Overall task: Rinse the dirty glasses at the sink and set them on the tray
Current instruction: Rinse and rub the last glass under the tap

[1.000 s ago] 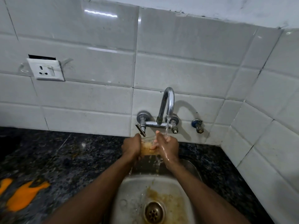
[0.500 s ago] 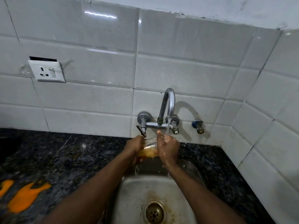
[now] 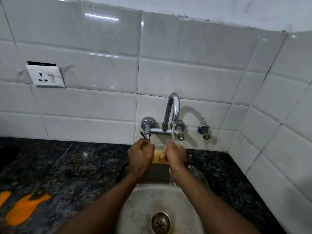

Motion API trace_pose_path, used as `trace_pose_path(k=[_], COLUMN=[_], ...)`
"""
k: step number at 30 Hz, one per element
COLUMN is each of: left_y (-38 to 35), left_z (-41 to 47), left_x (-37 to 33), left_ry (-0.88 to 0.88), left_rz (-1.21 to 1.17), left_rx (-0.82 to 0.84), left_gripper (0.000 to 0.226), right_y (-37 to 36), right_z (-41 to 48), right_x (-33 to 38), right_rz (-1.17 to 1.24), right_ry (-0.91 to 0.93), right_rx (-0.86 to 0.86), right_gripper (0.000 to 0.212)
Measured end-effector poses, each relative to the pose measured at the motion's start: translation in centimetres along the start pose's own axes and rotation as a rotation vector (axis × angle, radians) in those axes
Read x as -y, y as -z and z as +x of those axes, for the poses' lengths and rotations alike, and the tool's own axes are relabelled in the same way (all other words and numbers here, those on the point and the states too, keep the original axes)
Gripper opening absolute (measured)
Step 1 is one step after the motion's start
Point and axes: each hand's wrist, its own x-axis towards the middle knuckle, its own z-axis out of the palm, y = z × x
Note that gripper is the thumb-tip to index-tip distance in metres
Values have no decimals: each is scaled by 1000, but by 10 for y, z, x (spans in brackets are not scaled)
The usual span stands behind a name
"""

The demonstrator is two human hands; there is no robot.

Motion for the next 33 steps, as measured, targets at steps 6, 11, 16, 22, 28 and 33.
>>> trace_pose_path(k=[6, 11, 16, 22, 28, 33], left_y=[-9, -4, -14, -8, -11, -11], left_z=[21, 0, 19, -5, 19, 2], left_x=[11, 0, 8, 5, 7, 9], left_ry=[619, 29, 628, 6, 533, 115], left_rz=[1, 29, -17, 62, -14, 27], left_rx=[268, 55, 255, 33, 285, 63], left_gripper=[39, 17, 40, 18, 33, 22], right_y=[4, 10, 13, 11, 13, 12], right_z=[-9, -6, -5, -2, -13, -9], right_x=[-10, 2, -6, 6, 6, 8], right_rz=[-279, 2, -366, -114, -336, -180], right_ry=[306, -1, 337, -69, 251, 138], right_rx=[5, 54, 9, 90, 40, 62], right_gripper=[35, 36, 43, 32, 38, 38])
